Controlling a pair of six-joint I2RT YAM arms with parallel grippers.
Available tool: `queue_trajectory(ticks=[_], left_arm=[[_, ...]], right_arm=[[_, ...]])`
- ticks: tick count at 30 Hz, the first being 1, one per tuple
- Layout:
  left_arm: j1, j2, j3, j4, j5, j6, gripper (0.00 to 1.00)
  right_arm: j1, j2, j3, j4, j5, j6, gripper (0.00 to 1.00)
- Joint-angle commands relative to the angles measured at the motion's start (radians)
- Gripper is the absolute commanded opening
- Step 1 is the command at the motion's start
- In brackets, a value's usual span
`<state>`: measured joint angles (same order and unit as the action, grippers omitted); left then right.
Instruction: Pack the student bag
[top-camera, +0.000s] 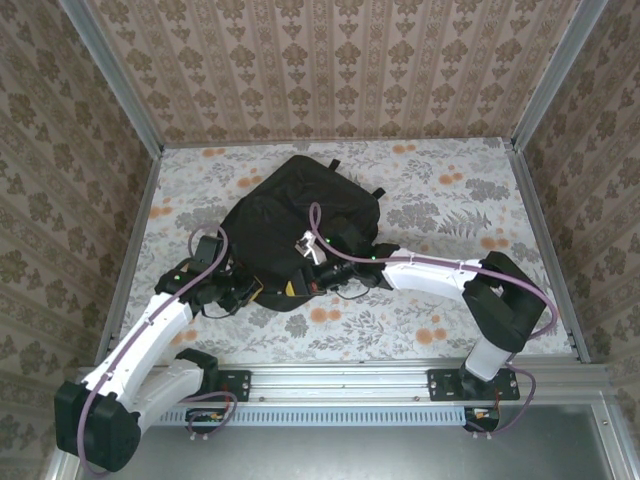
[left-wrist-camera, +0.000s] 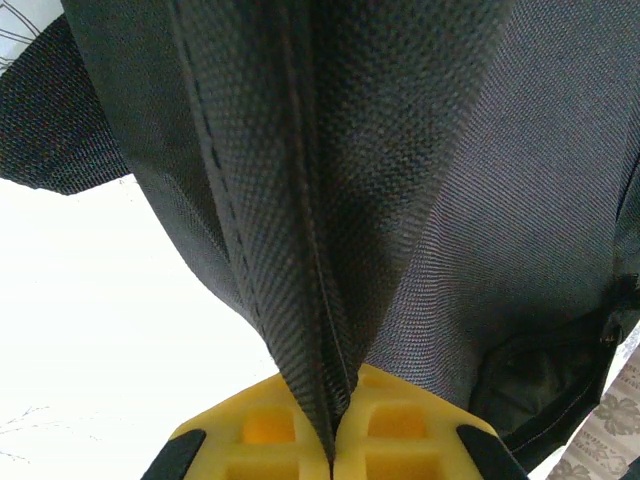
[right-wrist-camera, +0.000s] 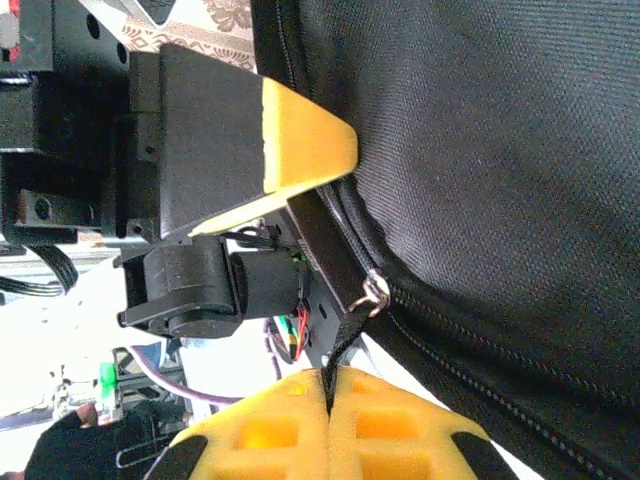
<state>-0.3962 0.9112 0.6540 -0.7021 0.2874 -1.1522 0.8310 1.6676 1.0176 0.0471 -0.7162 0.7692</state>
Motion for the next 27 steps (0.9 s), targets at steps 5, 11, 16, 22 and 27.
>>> queue_trajectory(ticks=[5, 11, 16, 22, 27], left_arm=[[0.04, -0.033, -0.017, -0.007, -0.024, 0.051, 0.0], [0.051, -0.038, -0.021, -0.014, -0.017, 0.067, 0.0], [0.055, -0.044, -0.006, -0.034, -0.024, 0.087, 0.0], [-0.013, -0.016, 0.059, -0.047, -0.026, 0.054, 0.36], [-0.101, 0.011, 0.064, -0.023, -0.035, -0.024, 0.42]], right_arm=[[-0.029, -0.081, -0.021, -0.132, 0.029, -0.104, 0.0], [-0.077, -0.09, -0.022, -0.177, 0.037, -0.138, 0.0], [-0.1, -0.091, -0.022, -0.182, 0.033, -0.145, 0.0], [-0.079, -0.085, -0.015, -0.083, -0.008, -0.062, 0.0], [-0.072, -0.072, -0.009, -0.053, -0.011, -0.033, 0.0]])
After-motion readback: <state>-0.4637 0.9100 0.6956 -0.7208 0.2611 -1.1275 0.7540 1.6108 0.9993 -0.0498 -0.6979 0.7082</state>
